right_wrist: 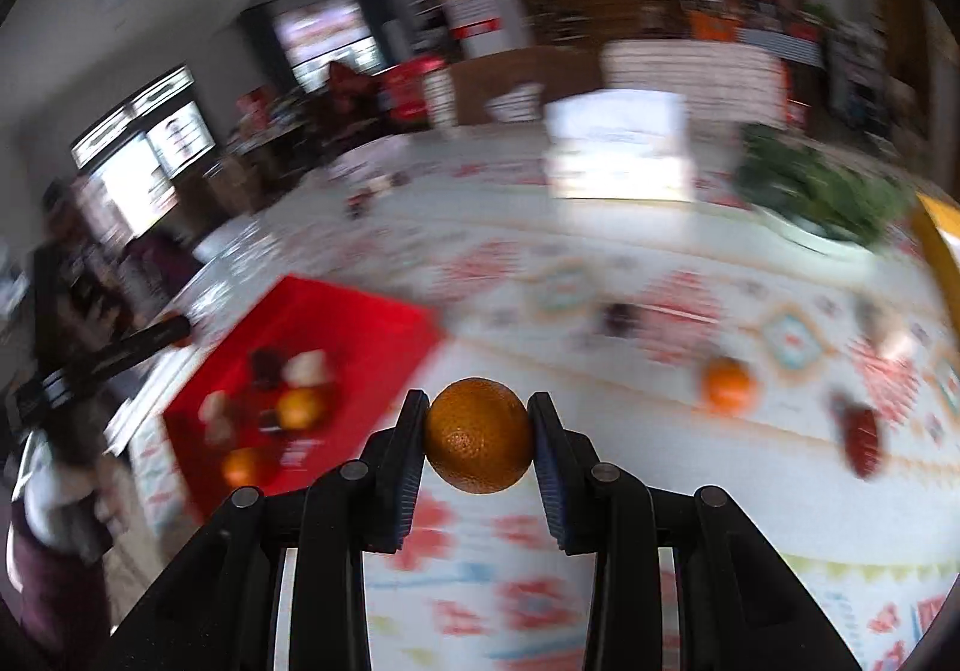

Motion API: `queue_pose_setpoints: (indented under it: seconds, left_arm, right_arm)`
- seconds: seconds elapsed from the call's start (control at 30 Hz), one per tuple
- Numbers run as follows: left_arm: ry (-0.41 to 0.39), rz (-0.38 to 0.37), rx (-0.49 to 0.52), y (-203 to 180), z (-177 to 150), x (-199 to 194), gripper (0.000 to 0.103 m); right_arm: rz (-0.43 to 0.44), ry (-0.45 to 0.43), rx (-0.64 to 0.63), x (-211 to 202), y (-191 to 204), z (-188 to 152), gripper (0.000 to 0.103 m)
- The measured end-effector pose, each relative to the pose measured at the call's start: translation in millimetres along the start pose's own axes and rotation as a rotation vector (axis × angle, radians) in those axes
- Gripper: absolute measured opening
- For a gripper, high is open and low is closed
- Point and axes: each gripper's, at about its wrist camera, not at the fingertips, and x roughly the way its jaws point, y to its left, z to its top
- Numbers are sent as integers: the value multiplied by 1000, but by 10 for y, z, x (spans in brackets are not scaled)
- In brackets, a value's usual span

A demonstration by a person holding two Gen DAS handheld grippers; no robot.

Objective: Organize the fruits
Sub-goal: 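Carry both oranges into the red tray and open both tools, then move both open tools back over the remaining fruit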

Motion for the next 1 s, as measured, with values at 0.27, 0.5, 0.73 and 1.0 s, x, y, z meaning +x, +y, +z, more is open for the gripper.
queue_pose_setpoints:
  seconds: [0.27,0.5,0.73,1.0]
  left_arm:
    - [83,-6,-46,268,-51,431,35]
    - [113,-27,-81,391,-77,575,35]
    - [71,-47,-119,487,-71,413,46]
    - [-14,-60,-127,451,-77,34,73]
  right_arm:
    - [201,123,-100,675,973,139,37]
    - [244,201,-87,1333,1267,317,37]
    - [220,242,-82,1726,1388,440,39]
    - [208,218,-78,1689,1394,470,40]
